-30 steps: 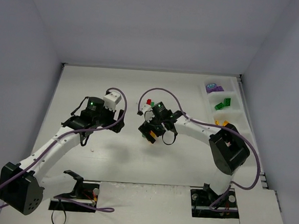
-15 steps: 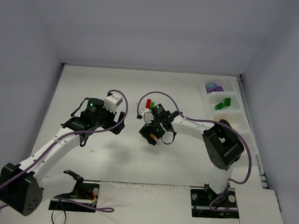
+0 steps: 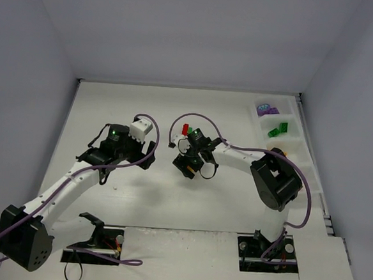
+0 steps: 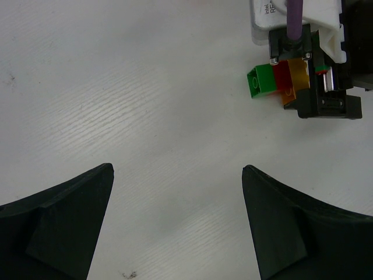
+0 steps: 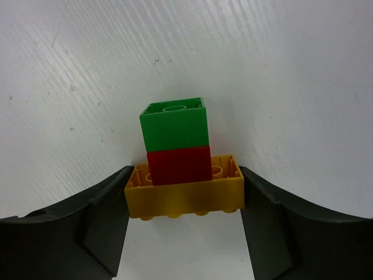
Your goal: Sort the legos into containers by color
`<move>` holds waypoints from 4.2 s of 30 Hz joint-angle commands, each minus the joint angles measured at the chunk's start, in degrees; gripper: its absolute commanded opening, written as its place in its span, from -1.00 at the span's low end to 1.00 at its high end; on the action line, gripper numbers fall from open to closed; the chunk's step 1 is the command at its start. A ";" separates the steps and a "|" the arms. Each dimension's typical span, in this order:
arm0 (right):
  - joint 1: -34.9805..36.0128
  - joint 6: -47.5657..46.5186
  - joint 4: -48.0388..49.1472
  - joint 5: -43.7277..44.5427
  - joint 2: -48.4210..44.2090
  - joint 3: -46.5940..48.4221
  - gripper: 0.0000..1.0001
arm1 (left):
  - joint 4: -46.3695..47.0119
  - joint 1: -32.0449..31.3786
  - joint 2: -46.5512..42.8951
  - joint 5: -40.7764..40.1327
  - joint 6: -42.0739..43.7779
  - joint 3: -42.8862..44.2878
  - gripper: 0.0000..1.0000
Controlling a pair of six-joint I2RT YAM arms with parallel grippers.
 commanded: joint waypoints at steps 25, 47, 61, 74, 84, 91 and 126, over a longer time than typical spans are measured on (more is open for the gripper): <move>-1.29 1.14 5.16 0.68 -19.39 2.35 -1.00 | 13.40 1.84 9.35 21.59 -31.92 18.80 0.43; -0.14 1.93 9.21 -1.26 -28.01 2.44 -1.00 | 11.99 1.75 19.12 34.98 -33.51 27.43 0.34; 0.47 2.54 9.56 -1.61 -28.54 3.41 -1.00 | 10.32 0.52 21.32 35.24 -31.76 26.46 0.24; 1.09 2.81 9.73 -1.17 -27.92 3.67 -1.00 | 10.32 -0.18 23.34 37.62 -30.88 26.90 -0.39; 1.17 1.93 10.52 1.64 -28.36 -1.15 -1.00 | 7.51 0.43 22.99 39.90 -29.30 28.48 -1.00; 1.09 2.37 10.52 5.06 -30.38 -6.25 -1.00 | 4.52 4.03 21.41 41.39 -28.59 28.84 -1.00; -44.26 33.92 0.86 31.96 -22.14 -3.98 -0.99 | -0.58 5.62 6.82 22.67 -22.70 17.06 -1.00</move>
